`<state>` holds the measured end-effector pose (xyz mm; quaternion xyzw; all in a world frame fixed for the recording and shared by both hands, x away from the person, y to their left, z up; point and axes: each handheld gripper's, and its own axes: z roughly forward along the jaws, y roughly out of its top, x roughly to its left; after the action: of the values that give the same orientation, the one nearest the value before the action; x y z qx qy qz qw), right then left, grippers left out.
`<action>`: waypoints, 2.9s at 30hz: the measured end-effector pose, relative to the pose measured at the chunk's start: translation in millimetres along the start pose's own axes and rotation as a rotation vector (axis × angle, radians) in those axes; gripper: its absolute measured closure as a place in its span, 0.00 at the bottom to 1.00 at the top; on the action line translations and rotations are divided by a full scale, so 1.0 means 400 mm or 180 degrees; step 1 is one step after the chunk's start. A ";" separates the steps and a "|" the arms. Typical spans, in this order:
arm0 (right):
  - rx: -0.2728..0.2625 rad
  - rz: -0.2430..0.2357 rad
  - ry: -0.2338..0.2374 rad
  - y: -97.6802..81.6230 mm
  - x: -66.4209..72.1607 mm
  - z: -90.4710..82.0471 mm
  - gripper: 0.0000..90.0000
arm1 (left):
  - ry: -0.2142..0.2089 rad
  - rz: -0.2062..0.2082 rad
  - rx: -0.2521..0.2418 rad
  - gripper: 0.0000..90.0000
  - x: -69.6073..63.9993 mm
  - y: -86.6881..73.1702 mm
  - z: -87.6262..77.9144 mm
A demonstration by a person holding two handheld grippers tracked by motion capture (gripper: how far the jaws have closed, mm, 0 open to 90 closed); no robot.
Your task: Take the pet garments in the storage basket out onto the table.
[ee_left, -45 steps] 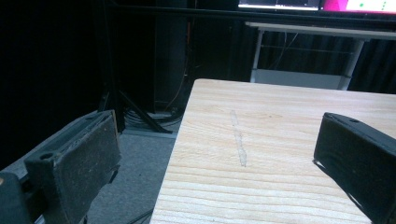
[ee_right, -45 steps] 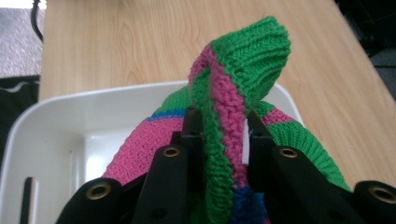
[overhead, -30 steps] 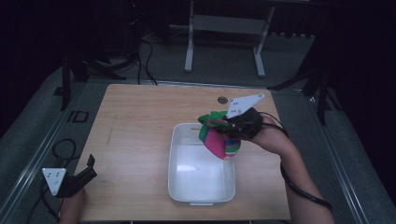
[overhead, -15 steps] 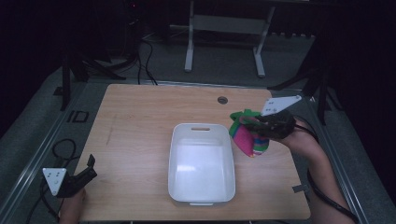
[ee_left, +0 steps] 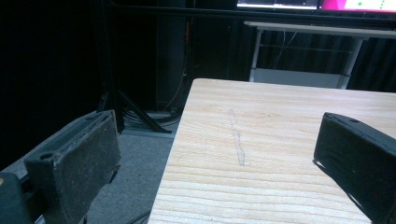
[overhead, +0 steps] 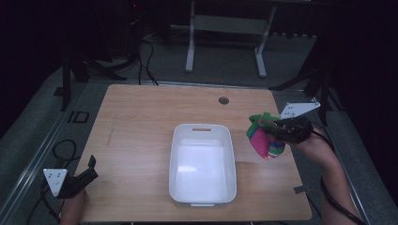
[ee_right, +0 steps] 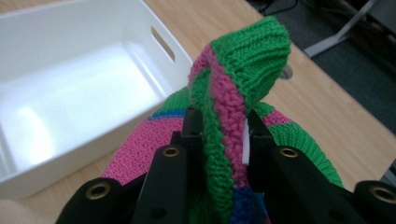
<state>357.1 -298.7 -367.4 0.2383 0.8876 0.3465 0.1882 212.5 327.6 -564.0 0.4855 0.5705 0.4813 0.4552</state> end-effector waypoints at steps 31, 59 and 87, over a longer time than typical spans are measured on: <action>0.0506 0.0586 -0.0077 -0.231 -0.004 0.315 0.84 | -0.0034 0.0011 -0.0002 0.01 -0.002 0.000 -0.001; 0.0047 0.0745 -0.0070 -0.193 0.007 0.183 0.23 | -0.0033 -0.0003 0.0007 0.01 0.000 0.000 -0.001; -0.0555 0.1708 -0.1300 -0.481 0.053 0.077 0.12 | -0.0034 -0.0007 0.0002 0.01 0.000 0.000 -0.002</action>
<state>298.9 -395.0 -527.7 0.5106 0.7044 0.4033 0.2837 211.8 327.4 -563.9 0.4876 0.5687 0.4780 0.4586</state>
